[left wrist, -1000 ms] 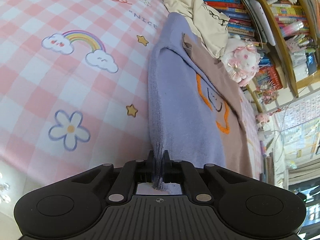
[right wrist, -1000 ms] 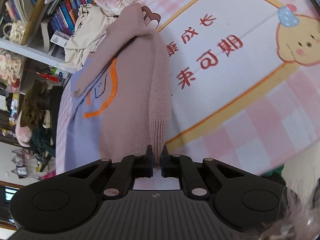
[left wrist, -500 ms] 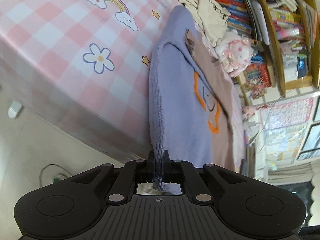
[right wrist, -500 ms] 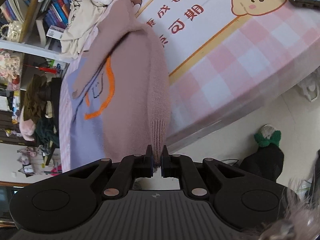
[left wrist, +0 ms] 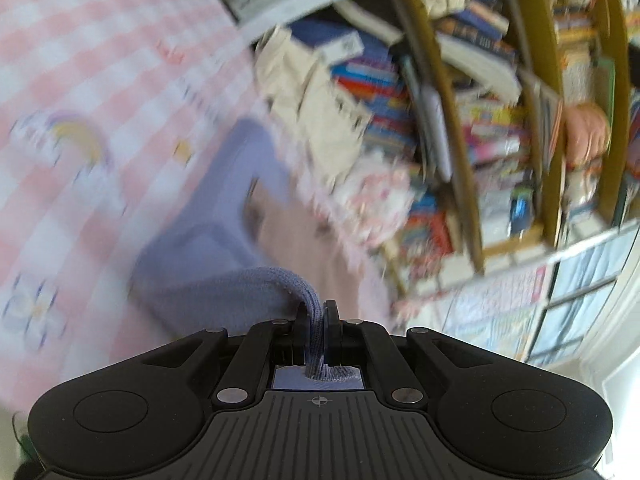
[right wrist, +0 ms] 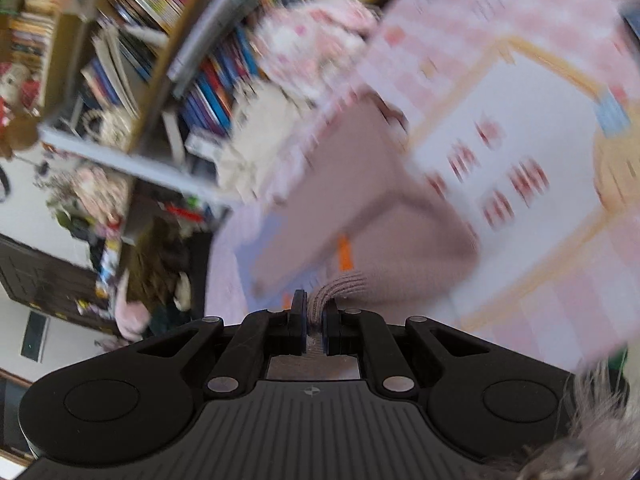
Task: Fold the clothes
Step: 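Lift the hem with both tools and fold it toward the collar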
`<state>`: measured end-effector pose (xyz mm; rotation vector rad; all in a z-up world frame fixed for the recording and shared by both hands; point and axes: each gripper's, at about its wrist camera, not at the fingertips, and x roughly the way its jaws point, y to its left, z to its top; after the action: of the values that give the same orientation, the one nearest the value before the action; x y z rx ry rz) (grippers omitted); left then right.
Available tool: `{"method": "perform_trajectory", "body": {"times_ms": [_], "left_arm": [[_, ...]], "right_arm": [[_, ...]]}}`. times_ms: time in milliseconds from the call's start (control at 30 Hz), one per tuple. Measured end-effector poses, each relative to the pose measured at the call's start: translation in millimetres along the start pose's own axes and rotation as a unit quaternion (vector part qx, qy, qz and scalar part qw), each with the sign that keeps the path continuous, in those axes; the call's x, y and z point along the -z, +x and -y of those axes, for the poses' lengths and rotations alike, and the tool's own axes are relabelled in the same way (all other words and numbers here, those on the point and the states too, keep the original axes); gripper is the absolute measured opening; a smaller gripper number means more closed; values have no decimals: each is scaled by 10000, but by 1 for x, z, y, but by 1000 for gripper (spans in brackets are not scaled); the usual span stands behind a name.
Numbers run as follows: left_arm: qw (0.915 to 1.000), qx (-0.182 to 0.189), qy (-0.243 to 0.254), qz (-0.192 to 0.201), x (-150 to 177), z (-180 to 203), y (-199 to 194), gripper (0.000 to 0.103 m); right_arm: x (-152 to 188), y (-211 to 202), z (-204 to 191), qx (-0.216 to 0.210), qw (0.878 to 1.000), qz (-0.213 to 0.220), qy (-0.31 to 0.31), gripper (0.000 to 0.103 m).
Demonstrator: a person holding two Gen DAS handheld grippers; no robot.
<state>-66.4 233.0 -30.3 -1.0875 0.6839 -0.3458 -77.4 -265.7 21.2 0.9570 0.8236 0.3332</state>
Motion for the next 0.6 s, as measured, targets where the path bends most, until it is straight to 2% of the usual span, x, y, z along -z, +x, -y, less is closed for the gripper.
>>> {"method": "perform_trajectory", "body": {"times_ms": [100,267,400,600], "left_arm": [[9996,-3,183,220,-23,15,13,4],[9986,-41,386,364,-54,34,41,4],[9984,-105,274,475,-70,37,59,4],[9978,-401,128,511,-87,32,86,4]], "right_arm": [[-26,16,-13,-130,9995,277,19,7],[-66,43,-27,-194,9987,473,44,7],[-93,66,-30,-175,9986,482,148,7],[-123,103,-24,-165,9991,315,250,7]]}}
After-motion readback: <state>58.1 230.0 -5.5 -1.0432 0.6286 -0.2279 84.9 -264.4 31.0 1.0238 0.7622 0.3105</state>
